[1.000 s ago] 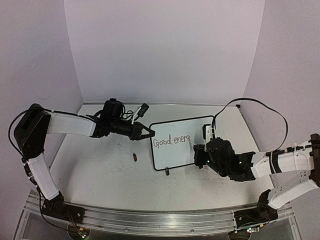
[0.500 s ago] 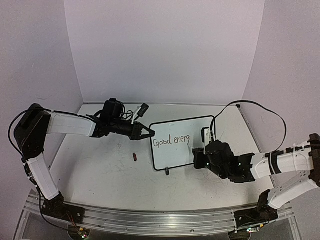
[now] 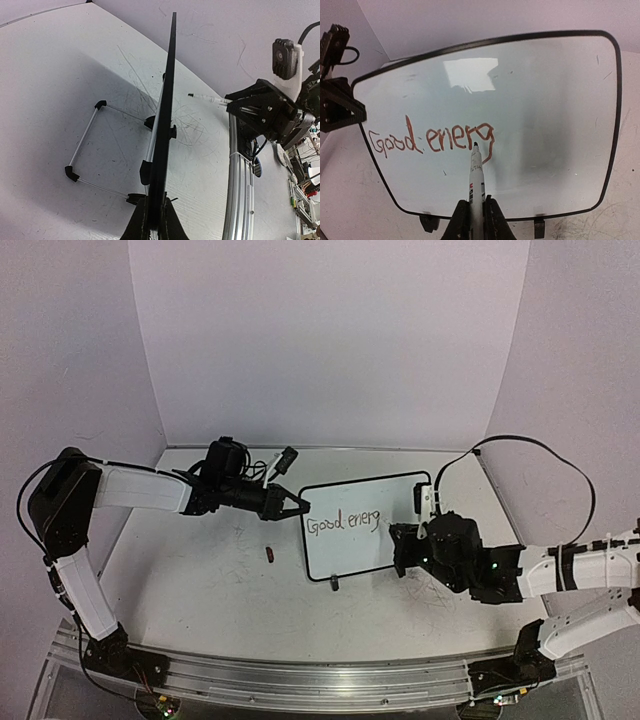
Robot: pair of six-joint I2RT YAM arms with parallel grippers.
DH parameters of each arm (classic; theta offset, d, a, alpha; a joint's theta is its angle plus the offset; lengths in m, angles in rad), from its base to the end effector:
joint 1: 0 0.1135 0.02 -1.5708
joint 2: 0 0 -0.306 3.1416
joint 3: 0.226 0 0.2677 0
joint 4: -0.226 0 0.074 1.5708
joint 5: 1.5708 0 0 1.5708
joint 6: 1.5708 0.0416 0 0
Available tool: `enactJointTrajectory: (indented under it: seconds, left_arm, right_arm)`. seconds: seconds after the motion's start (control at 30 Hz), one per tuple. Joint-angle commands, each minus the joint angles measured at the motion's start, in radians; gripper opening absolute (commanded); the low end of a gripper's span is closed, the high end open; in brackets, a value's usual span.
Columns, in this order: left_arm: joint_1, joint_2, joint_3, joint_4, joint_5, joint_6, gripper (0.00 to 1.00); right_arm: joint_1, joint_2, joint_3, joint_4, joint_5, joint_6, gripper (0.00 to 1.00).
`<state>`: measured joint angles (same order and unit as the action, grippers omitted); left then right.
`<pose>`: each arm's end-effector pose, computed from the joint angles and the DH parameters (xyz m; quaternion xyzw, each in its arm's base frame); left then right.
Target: Write a sentence on the whiteboard
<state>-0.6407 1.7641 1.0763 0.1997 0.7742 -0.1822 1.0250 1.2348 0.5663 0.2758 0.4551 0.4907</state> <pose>0.3114 -0.2684 0.2459 0.3698 0.7286 -0.4874 0.3079 0.1526 0.2161 0.2451 -0.0929 0.8144 0.2358 0.5220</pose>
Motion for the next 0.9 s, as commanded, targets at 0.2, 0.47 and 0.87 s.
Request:
enactJointTrajectory:
  seconds: [0.2,0.47,0.87]
  left_arm:
    - [-0.005,-0.029,-0.010,-0.051,-0.053,0.026,0.00]
    - [-0.005,-0.027,-0.008,-0.051,-0.051,0.027,0.00]
    - [-0.005,-0.029,-0.009,-0.050,-0.050,0.027,0.00]
  right_arm:
    - [-0.051,0.000,0.025,0.048,0.013,-0.050,0.00]
    - [-0.060,0.027,0.035,0.061,0.004,-0.067,0.00]
    - [-0.068,0.051,0.050,0.085,-0.007,-0.088,0.00]
